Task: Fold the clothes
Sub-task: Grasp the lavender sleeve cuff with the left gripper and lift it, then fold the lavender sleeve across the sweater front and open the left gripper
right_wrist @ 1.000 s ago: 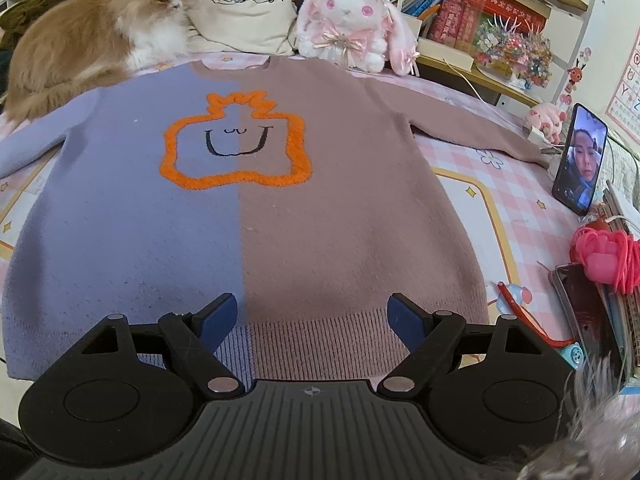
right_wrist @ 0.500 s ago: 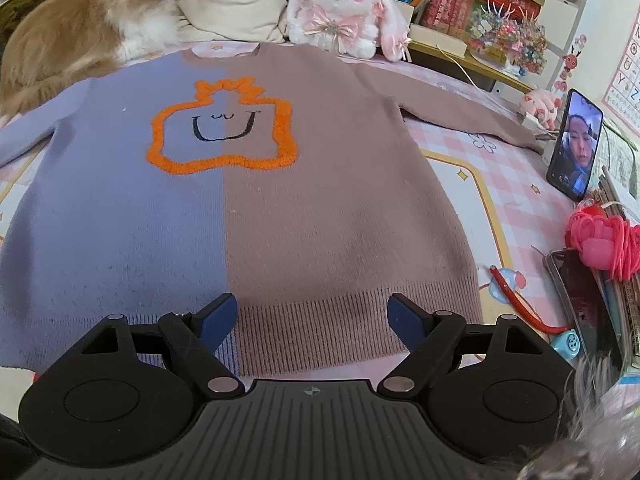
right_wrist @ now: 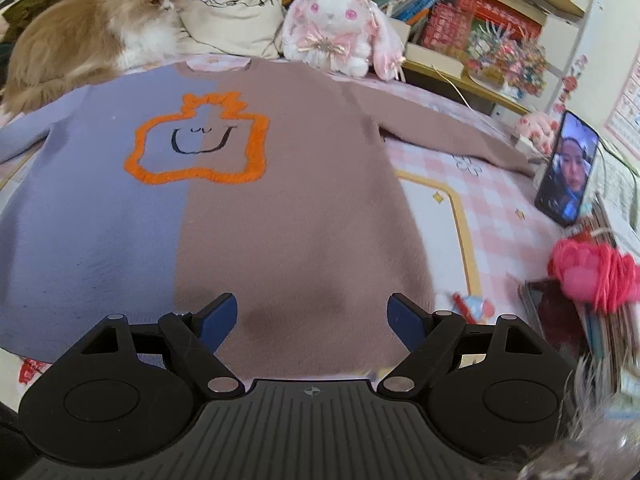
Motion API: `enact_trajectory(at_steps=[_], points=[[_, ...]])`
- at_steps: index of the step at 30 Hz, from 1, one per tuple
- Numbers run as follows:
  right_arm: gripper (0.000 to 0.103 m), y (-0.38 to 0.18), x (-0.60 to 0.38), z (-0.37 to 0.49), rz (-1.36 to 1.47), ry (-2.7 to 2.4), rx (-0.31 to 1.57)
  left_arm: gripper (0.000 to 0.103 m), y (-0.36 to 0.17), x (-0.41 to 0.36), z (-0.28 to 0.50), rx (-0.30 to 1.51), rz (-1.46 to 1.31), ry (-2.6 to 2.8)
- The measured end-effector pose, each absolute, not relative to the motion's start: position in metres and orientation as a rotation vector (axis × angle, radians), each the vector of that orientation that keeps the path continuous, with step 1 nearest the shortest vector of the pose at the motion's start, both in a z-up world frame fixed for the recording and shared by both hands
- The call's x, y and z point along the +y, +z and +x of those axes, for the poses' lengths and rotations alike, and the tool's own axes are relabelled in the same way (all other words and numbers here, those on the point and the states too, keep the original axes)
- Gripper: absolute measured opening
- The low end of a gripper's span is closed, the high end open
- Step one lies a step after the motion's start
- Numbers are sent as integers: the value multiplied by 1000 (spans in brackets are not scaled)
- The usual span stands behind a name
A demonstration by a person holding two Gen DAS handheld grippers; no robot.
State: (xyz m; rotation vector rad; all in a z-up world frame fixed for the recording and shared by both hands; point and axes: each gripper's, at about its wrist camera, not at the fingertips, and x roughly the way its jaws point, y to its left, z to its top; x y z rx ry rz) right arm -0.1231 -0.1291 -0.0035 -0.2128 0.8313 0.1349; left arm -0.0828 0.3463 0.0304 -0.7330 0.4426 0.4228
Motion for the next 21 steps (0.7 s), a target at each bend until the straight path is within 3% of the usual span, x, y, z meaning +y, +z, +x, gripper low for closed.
enact_trajectory(at_steps=[10, 21], points=[[81, -5, -161, -93, -286, 352, 810, 3, 90, 191, 23, 457, -499, 89], [81, -15, -188, -73, -303, 544, 814, 4, 83, 88, 87, 548, -461, 40]])
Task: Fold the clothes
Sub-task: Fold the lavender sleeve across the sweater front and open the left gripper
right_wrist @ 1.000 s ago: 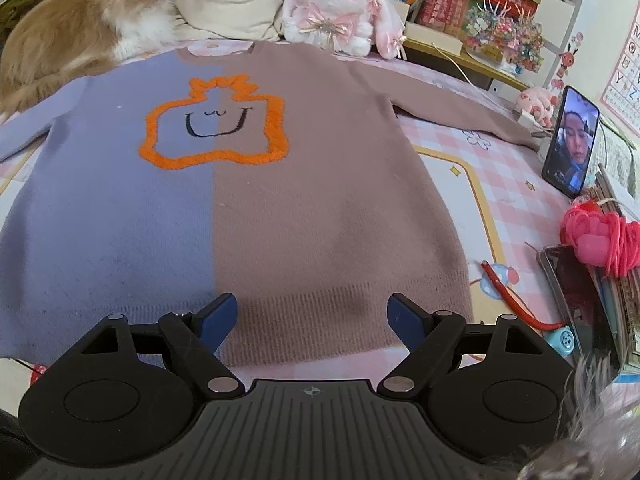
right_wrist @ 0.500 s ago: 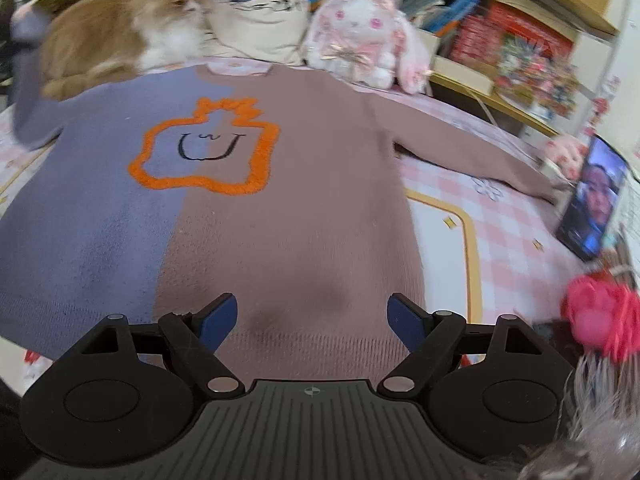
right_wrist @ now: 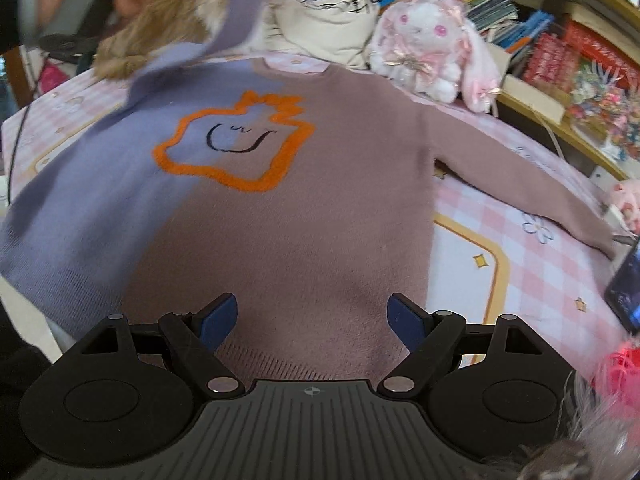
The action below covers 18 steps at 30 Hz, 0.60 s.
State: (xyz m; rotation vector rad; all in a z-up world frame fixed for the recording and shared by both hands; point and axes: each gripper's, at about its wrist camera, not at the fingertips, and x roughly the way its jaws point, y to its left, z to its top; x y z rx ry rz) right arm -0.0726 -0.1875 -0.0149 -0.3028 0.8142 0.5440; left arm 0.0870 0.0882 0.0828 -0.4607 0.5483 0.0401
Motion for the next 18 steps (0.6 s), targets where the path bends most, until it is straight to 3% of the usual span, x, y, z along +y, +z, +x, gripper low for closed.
enact_trajectory(at_steps=[13, 15, 16, 17, 18], points=[[81, -23, -202, -57, -279, 673, 836, 6, 66, 37, 112, 651, -375, 83], [81, -23, -203, -55, -278, 685, 837, 17, 64, 29, 112, 658, -368, 75], [81, -23, -204, -55, -278, 691, 836, 40, 64, 26, 112, 660, -368, 56], [81, -23, -205, -54, -277, 696, 836, 56, 66, 23, 111, 654, -363, 38], [82, -23, -205, -54, -276, 700, 836, 61, 68, 21, 107, 635, -349, 31]])
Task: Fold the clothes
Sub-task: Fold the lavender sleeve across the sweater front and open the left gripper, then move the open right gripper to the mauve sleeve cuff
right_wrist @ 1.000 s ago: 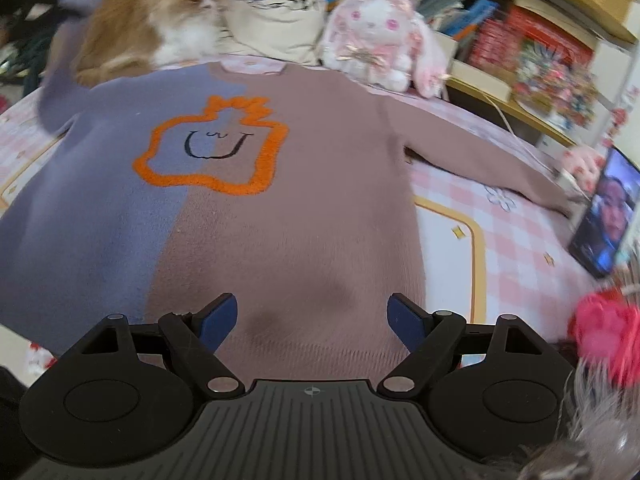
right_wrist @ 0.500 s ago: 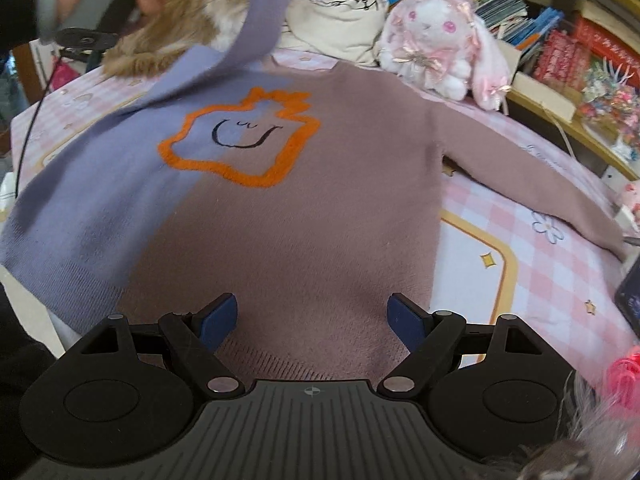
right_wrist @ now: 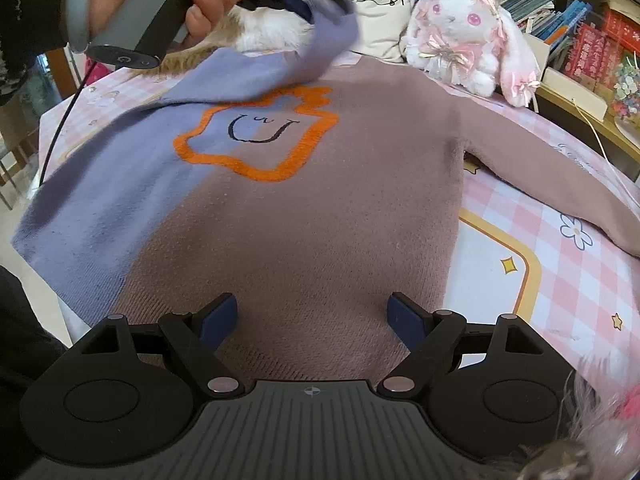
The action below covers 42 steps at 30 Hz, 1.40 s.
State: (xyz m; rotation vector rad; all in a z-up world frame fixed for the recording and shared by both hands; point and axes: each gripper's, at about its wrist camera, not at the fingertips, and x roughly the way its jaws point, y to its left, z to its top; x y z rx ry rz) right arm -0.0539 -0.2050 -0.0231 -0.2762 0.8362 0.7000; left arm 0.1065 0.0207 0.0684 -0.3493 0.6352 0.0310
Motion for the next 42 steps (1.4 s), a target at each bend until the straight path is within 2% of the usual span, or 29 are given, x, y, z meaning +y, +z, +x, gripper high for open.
enact_trajectory(at_steps=[2, 7, 12, 15, 18, 20, 22, 32, 33, 34, 35, 36, 38, 40, 42], points=[[82, -23, -206, -53, -274, 708, 835, 66, 74, 17, 97, 594, -318, 22], [88, -24, -207, -54, -265, 731, 828, 66, 69, 34, 71, 646, -237, 105], [88, -24, -211, -54, -228, 727, 813, 66, 43, 59, 29, 757, -91, 245], [82, -21, -217, -50, -160, 714, 819, 66, 23, 68, 3, 846, 35, 316], [71, -18, -222, -44, -96, 677, 835, 66, 15, 80, -22, 870, 49, 346], [60, -14, -225, -42, -73, 616, 830, 66, 12, 89, -33, 868, 32, 371], [42, -11, -227, -40, -51, 544, 818, 66, 7, 100, -36, 877, 19, 393], [40, -8, -235, -35, 76, 271, 863, 66, -5, 154, -40, 881, -132, 373], [36, -9, -233, -35, 79, 251, 868, 64, -7, 158, -40, 879, -158, 360], [34, -9, -230, -36, 82, 232, 874, 57, -7, 160, -41, 876, -181, 347], [30, -10, -228, -37, 84, 212, 879, 44, -7, 162, -41, 869, -191, 339], [24, -10, -226, -38, 88, 192, 882, 38, -6, 164, -41, 861, -197, 332], [18, -11, -224, -40, 102, 152, 881, 17, -6, 167, -39, 861, -207, 289], [14, -12, -221, -42, 118, 121, 879, 7, -5, 168, -35, 863, -205, 249], [13, -11, -219, -44, 133, 105, 882, 6, -5, 169, -32, 866, -180, 225]])
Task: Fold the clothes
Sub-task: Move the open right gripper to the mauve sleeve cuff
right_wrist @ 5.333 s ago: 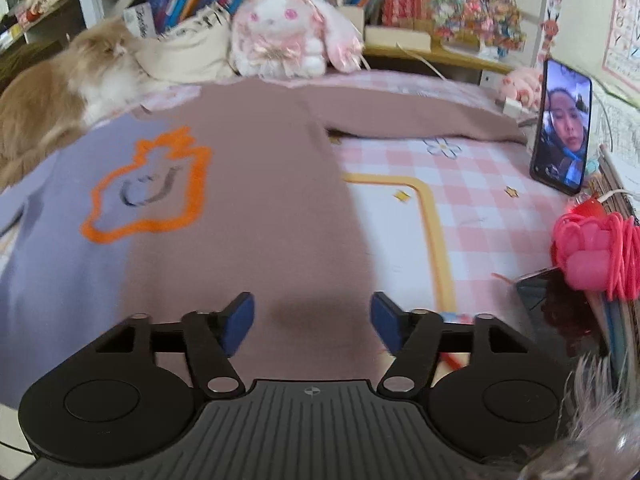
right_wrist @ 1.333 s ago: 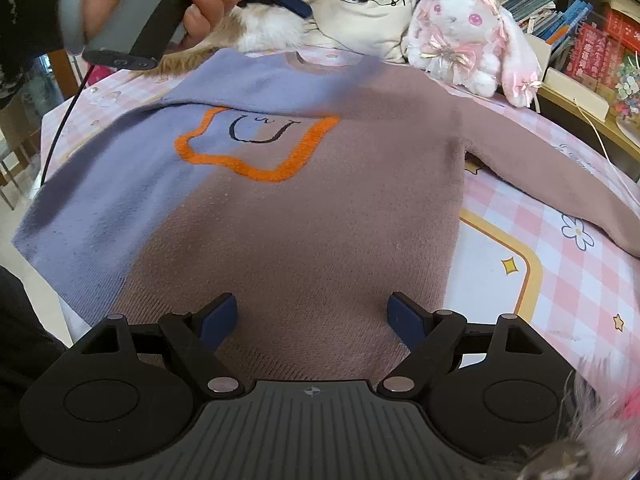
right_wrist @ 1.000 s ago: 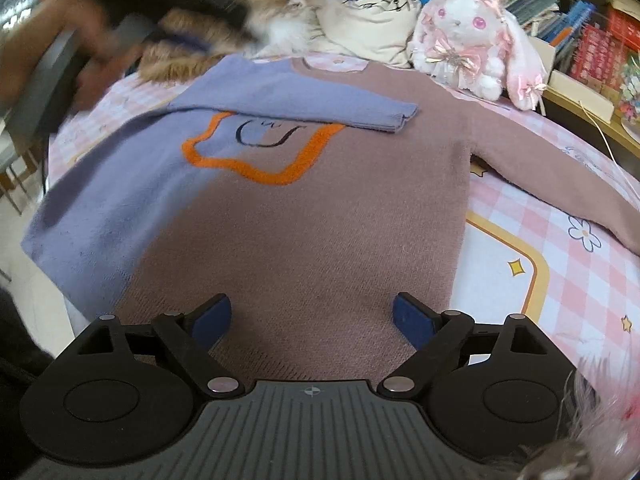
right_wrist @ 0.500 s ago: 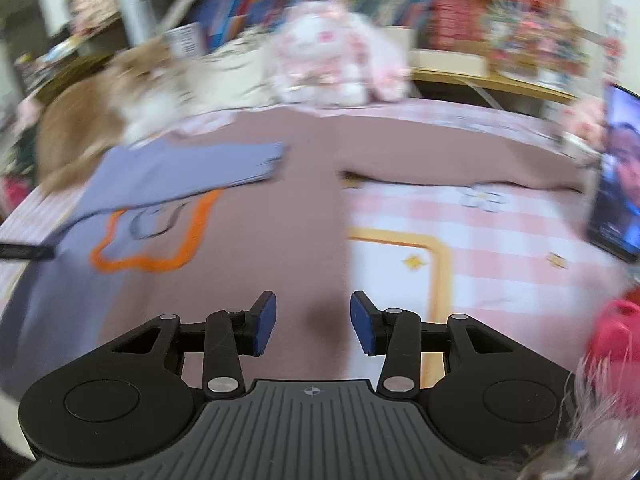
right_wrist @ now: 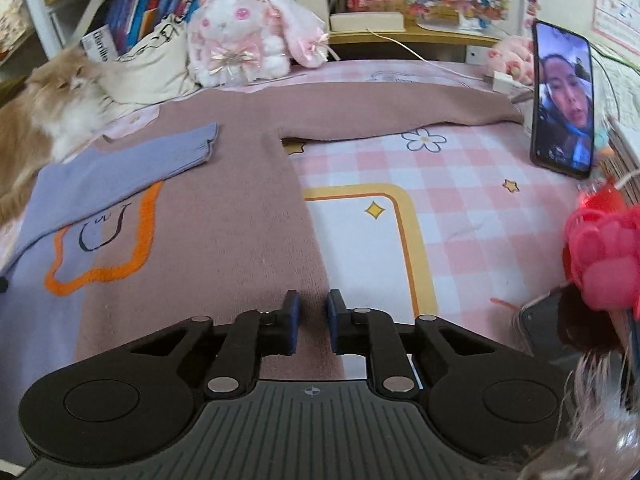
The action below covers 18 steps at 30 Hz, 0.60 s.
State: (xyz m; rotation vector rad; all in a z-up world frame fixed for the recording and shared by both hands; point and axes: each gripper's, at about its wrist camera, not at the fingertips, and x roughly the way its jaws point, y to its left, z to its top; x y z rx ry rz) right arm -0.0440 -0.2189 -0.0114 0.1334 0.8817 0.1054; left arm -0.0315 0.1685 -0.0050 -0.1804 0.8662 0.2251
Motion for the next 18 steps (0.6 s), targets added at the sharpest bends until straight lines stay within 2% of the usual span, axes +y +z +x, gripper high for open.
enact_trajectory(at_steps=[15, 18], points=[[13, -10, -198, -45, 95, 48, 887, 6, -8, 186, -28, 841, -213, 171], [17, -9, -202, -44, 111, 66, 894, 11, -3, 180, -31, 822, -188, 201]])
